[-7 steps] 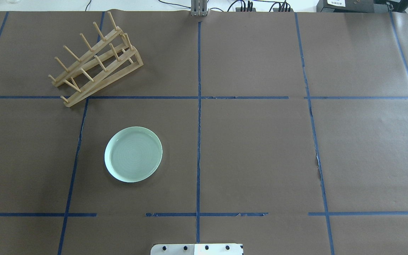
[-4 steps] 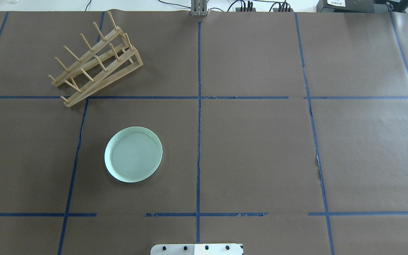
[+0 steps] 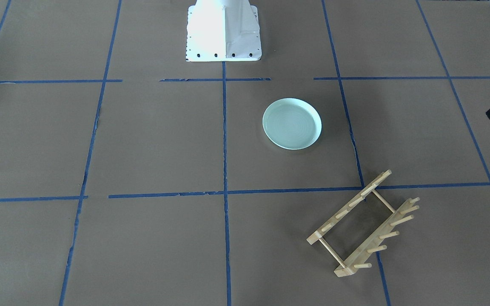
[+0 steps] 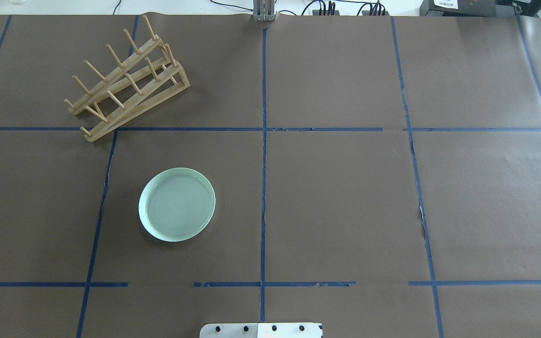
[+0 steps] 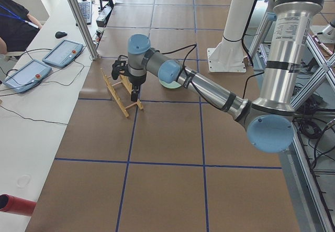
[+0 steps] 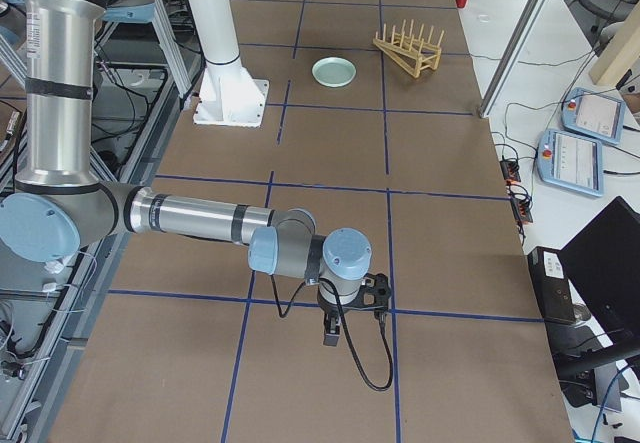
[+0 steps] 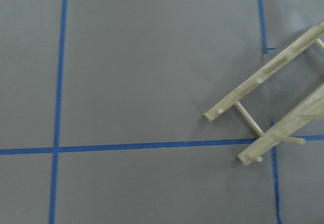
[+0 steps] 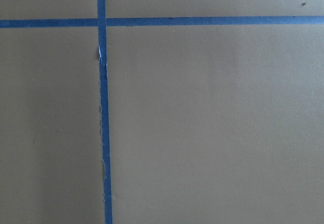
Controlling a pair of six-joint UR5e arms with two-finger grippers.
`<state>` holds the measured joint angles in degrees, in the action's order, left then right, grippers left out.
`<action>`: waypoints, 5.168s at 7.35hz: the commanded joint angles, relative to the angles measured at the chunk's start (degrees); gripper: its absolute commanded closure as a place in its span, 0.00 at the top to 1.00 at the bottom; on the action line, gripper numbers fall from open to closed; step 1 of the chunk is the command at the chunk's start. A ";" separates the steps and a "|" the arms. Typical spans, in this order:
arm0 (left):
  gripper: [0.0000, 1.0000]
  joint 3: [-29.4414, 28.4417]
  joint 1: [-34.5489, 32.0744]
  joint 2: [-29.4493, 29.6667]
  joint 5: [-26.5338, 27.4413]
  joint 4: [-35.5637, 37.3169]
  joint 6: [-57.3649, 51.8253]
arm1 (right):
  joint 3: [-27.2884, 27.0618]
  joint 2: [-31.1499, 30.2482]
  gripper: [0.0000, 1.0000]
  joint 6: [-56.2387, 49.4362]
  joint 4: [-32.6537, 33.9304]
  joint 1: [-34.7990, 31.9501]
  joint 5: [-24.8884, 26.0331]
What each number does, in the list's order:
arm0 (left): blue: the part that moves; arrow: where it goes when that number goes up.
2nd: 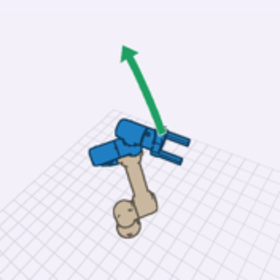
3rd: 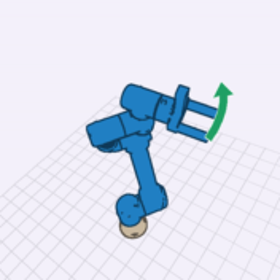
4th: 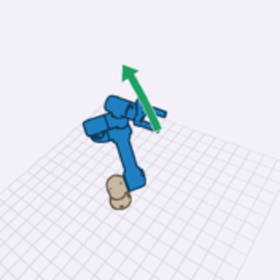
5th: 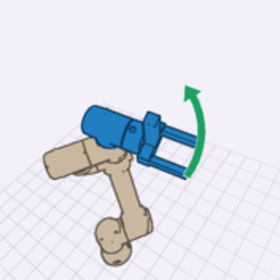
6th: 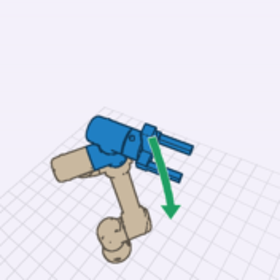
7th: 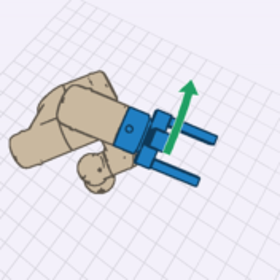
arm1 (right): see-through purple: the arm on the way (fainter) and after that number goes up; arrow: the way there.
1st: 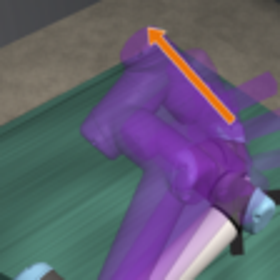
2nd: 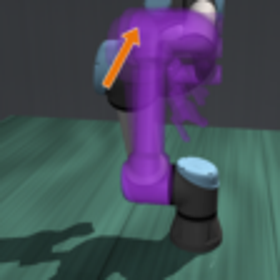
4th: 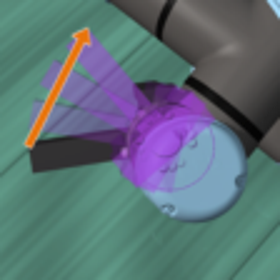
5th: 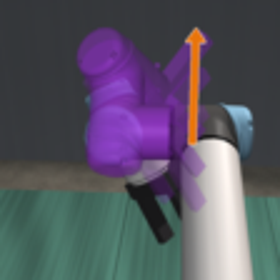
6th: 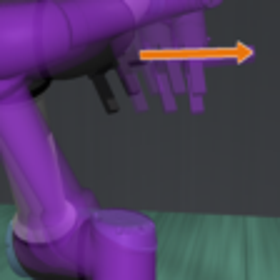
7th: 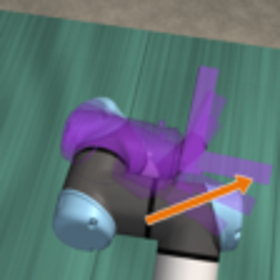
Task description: Place plate on rack
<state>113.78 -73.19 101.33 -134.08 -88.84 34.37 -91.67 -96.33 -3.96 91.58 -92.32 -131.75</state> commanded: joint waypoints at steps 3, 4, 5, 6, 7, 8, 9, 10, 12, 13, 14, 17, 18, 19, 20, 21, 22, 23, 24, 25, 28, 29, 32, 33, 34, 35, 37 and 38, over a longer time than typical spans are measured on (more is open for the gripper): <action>1.00 0.40 19.96 21.43 6.28 15.10 24.09 | 0.00 0.00 1.00 0.00 0.00 0.04 0.00; 1.00 0.13 25.67 23.11 11.25 15.10 31.04 | 0.00 0.00 1.00 0.00 0.00 0.04 0.00; 1.00 -0.13 30.86 23.82 14.26 14.66 37.29 | 0.00 0.00 1.00 0.00 0.00 0.04 0.00; 1.00 -2.92 34.83 25.31 17.16 12.92 41.61 | 0.00 0.00 1.00 0.00 0.00 -0.05 0.00; 1.00 -7.73 39.13 27.50 21.19 10.03 45.75 | 0.00 0.00 1.00 0.00 0.00 0.04 0.00; 1.00 -10.48 42.05 27.95 24.62 7.65 47.87 | 0.00 0.00 1.00 0.00 0.00 0.04 0.00; 1.00 -13.29 45.47 28.13 27.79 5.37 49.03 | 0.00 0.00 1.00 0.00 0.00 0.04 0.00; 1.00 -16.28 46.20 28.13 28.35 3.86 48.78 | 0.00 0.00 1.00 0.00 0.00 0.04 0.00; 1.00 -20.77 46.30 27.34 29.40 0.35 48.42 | 0.00 0.00 1.00 0.00 0.00 0.04 0.00; 1.00 -20.87 46.91 26.21 29.84 -1.41 47.12 | 0.00 0.00 1.00 0.00 0.00 0.04 0.00; 0.98 -20.79 46.91 25.94 29.85 -2.38 46.67 | 0.00 0.00 1.00 0.00 0.00 0.04 0.00; 0.84 -20.79 46.91 25.76 29.76 -4.06 46.23 | 0.00 0.00 1.00 0.00 0.00 0.04 0.00; 0.82 -20.87 46.91 25.67 29.76 -4.23 46.14 | 0.00 0.00 1.00 0.00 0.00 0.04 0.00; 0.81 -21.22 46.91 25.67 29.76 -4.24 46.14 | 0.00 0.00 1.00 0.00 0.00 0.04 0.00; 0.80 -21.49 46.91 25.67 29.76 -4.24 45.96 | 0.00 0.00 1.00 0.00 0.00 0.04 0.00; 0.78 -21.67 46.91 25.67 29.76 -4.24 45.88 | 0.00 0.00 1.00 0.00 0.00 0.04 0.00; 0.75 -21.67 47.00 25.59 29.76 -4.24 45.88 | 0.00 0.00 1.00 0.00 0.00 0.04 0.00; 0.68 -21.58 47.00 25.58 29.76 -4.24 45.88 | 0.00 0.00 1.00 0.00 0.00 -0.05 0.00; 0.52 -21.49 47.00 25.67 29.76 -4.15 45.96 | 0.00 0.00 1.00 0.00 0.00 0.04 0.00; 0.32 -21.40 47.00 25.67 29.76 -4.15 45.88 | 0.00 0.00 1.00 0.00 0.00 0.04 0.00; 0.02 -21.14 47.00 25.58 29.85 -3.89 45.96 | 0.00 0.00 1.00 0.00 0.00 0.04 0.00; 0.01 -19.83 46.91 25.58 29.76 -3.71 46.14 | 0.00 0.00 1.00 0.00 0.00 0.04 0.00; 0.00 -6.86 45.34 25.40 29.76 10.11 46.05 | 0.00 0.00 1.00 0.00 0.00 -0.05 0.00; 0.00 -1.77 42.89 25.84 29.76 14.53 46.05 | 0.00 0.00 1.00 0.00 0.00 0.04 0.00; 0.00 1.68 37.56 26.11 29.76 15.27 46.05 | 0.00 0.00 1.00 0.00 0.00 0.04 0.00; 0.00 4.58 31.94 26.98 28.97 15.19 46.05 | 0.00 0.00 1.00 0.00 0.00 0.04 0.00; 0.00 8.47 23.23 27.08 21.45 9.17 46.75 | 0.00 0.00 1.00 0.00 0.00 0.04 0.00; 0.00 8.65 18.74 26.38 18.36 1.81 46.84 | 0.00 0.00 1.00 0.00 0.00 -0.05 0.00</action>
<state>121.36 -48.55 128.19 -111.48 -79.59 80.93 -91.67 -96.33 -3.96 91.58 -92.30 -131.75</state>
